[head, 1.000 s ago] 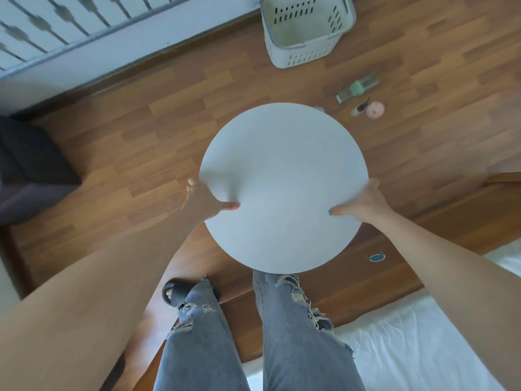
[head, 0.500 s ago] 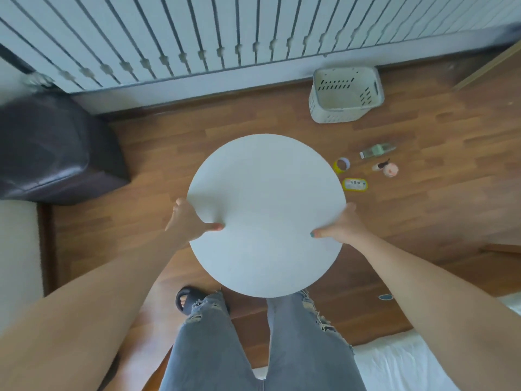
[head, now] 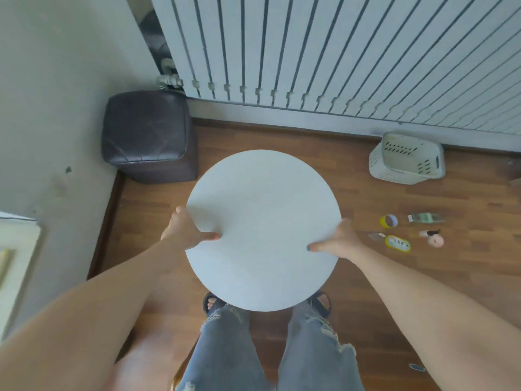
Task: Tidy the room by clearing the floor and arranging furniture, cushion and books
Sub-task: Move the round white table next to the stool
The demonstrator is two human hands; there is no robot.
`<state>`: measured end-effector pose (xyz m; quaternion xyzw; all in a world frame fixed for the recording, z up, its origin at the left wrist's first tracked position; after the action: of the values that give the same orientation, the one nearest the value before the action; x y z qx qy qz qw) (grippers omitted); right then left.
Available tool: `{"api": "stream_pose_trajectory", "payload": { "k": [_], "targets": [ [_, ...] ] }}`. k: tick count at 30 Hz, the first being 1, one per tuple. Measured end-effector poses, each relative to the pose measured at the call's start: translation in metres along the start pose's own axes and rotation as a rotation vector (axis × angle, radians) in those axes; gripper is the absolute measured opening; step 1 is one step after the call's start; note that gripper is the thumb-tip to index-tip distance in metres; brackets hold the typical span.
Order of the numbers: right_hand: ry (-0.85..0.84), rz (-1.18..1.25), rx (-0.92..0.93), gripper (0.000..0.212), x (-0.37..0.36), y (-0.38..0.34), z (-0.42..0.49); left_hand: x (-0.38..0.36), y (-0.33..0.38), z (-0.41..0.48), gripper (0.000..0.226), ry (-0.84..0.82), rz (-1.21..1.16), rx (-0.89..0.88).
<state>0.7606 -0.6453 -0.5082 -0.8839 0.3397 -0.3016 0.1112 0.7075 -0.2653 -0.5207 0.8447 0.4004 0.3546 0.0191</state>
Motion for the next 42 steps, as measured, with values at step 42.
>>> {"api": "stream_pose_trajectory", "payload": {
  "k": [42],
  "targets": [
    [-0.214,-0.453,0.204,0.118,-0.255,-0.344,0.061,0.149,-0.309,0.03,0.121,0.211,-0.478,0.449]
  ]
}}
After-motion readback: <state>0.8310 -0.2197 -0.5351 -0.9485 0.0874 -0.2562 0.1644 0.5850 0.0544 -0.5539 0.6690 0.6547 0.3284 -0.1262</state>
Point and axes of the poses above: each hand's wrist, its own z-axis towards the middle knuckle, its own x-axis out of the back of the hand, y = z × x, the point moved 1 cm from there along z, towards the middle knuckle, and after that the axes turned 6 degrees about -y, right-handed, at the moved point
